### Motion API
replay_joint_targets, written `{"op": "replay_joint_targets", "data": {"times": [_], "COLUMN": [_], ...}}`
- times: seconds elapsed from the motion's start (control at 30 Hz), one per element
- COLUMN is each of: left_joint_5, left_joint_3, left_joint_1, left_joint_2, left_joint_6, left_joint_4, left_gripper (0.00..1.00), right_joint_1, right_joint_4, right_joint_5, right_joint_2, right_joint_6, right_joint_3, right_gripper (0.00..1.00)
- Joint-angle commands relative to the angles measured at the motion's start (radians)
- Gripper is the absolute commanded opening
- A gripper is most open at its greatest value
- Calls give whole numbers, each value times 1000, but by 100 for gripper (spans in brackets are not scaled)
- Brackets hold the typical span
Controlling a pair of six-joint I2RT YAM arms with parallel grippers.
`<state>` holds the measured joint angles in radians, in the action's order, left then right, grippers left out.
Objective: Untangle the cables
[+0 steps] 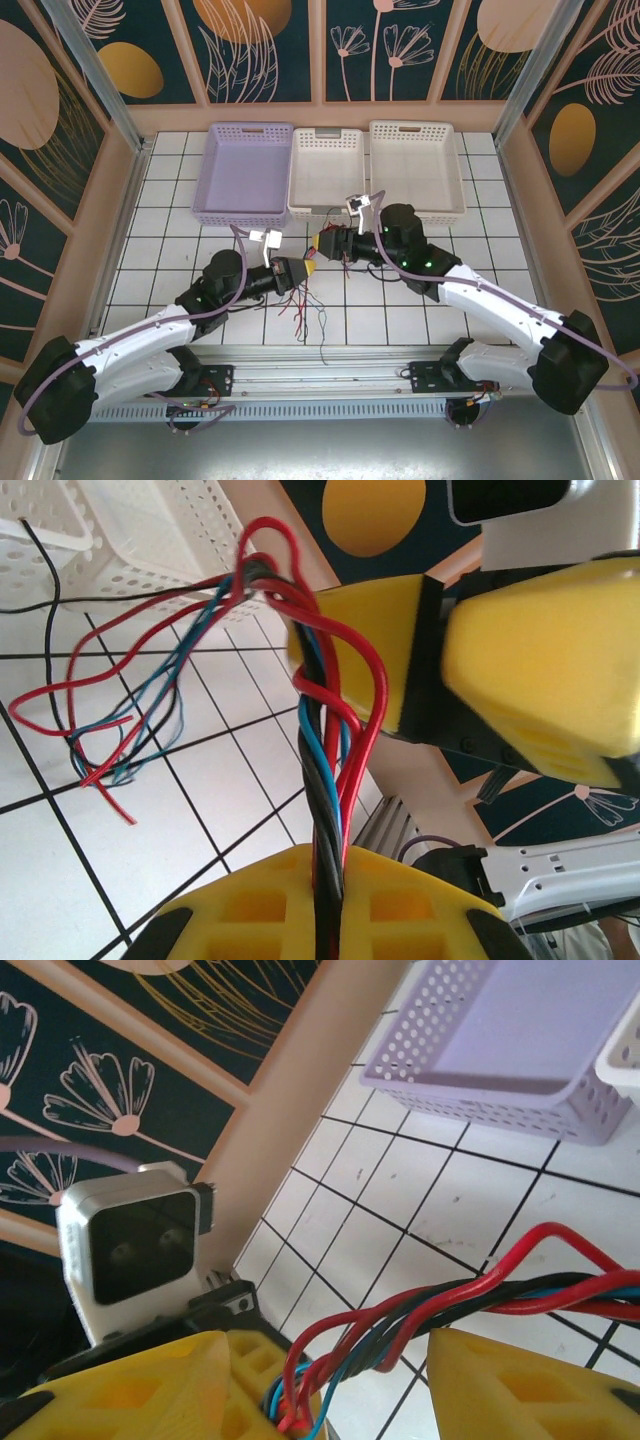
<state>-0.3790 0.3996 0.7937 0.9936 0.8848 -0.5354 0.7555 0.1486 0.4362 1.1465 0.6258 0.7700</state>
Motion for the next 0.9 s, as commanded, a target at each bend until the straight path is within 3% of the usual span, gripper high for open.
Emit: {"op": "replay_joint_targets", "data": {"times": [0.0,0.27,0.47,0.57,0.73,0.87], "left_joint_5": [27,21,9,4,-16,-39], "left_joint_3": [-15,-60,-70,-74,-68,-47], "left_joint_1": [14,22,24,28,29,30], "left_joint_2": [-10,-25,-18,-15,-15,-38], "left_joint_6": [-8,14,13,11,-7,-44], "left_joint_4": [-97,-180,-191,-191,-157,-90], "left_gripper": [0,0,0,0,0,18], "right_joint_1": [5,4,4,3,4,4], "right_joint_4": [56,76,126,135,139,138], "right_joint_5": [-21,-69,-113,-135,-156,-162], "right_joint_2": [20,19,-9,-33,-69,-87], "right_joint_6": [55,79,102,99,87,74], "right_joint_3": [-12,-18,-48,-54,-75,-95], "right_gripper": [54,45,22,1,0,0]}}
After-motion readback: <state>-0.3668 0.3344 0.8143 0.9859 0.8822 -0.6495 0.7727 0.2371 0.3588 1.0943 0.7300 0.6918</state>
